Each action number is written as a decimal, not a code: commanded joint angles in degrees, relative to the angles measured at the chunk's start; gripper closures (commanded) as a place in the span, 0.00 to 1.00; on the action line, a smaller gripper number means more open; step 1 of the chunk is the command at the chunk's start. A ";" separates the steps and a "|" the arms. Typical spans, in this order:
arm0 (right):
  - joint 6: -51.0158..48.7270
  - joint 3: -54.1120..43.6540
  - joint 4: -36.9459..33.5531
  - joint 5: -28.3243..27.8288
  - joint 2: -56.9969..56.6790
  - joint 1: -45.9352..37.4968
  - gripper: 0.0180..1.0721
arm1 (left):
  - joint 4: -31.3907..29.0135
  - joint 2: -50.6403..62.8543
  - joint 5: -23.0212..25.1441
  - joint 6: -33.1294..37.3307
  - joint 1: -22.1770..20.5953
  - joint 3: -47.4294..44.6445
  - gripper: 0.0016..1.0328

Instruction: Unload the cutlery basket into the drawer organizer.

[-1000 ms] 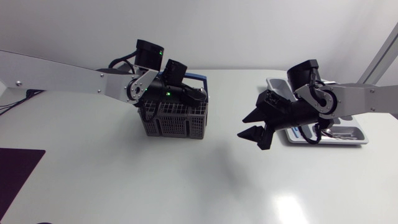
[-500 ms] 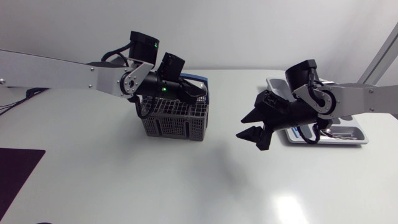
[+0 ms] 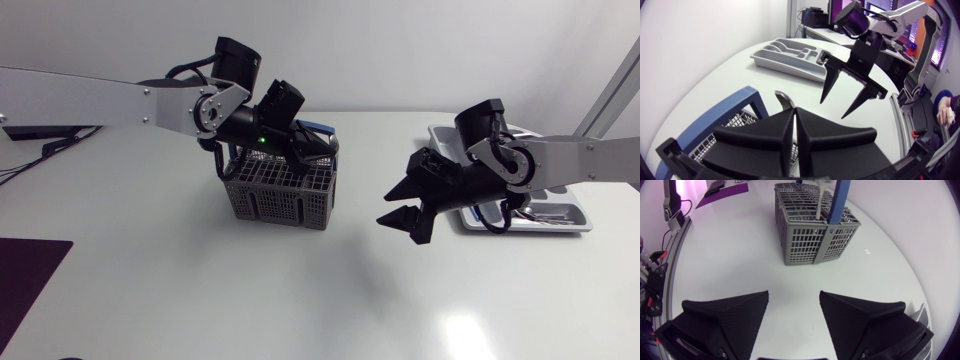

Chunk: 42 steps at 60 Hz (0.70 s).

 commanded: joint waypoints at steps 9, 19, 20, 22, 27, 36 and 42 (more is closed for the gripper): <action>-0.98 0.97 -0.73 -0.60 0.98 0.64 0.29 | -6.86 3.43 2.55 10.50 1.57 5.82 0.95; -1.16 0.97 -0.73 -0.60 1.06 0.82 0.29 | -13.45 5.19 3.96 16.92 2.45 8.72 0.95; -1.16 0.97 -0.73 -0.60 1.06 0.91 0.29 | -13.89 5.19 4.22 17.36 2.45 8.89 0.95; -1.16 0.97 -0.73 -0.60 1.06 0.99 0.29 | -14.86 5.19 5.01 18.15 2.63 9.07 0.95; -1.25 1.14 -0.73 -0.60 1.24 1.08 0.29 | -16.61 4.83 7.39 19.64 2.89 9.16 0.95; -1.34 1.14 -0.82 -0.60 1.42 1.26 0.29 | -17.05 3.43 9.41 21.05 3.16 8.45 0.95; -1.34 0.97 -0.82 -0.60 1.42 1.34 0.29 | -16.97 2.46 9.85 21.75 3.16 8.01 0.95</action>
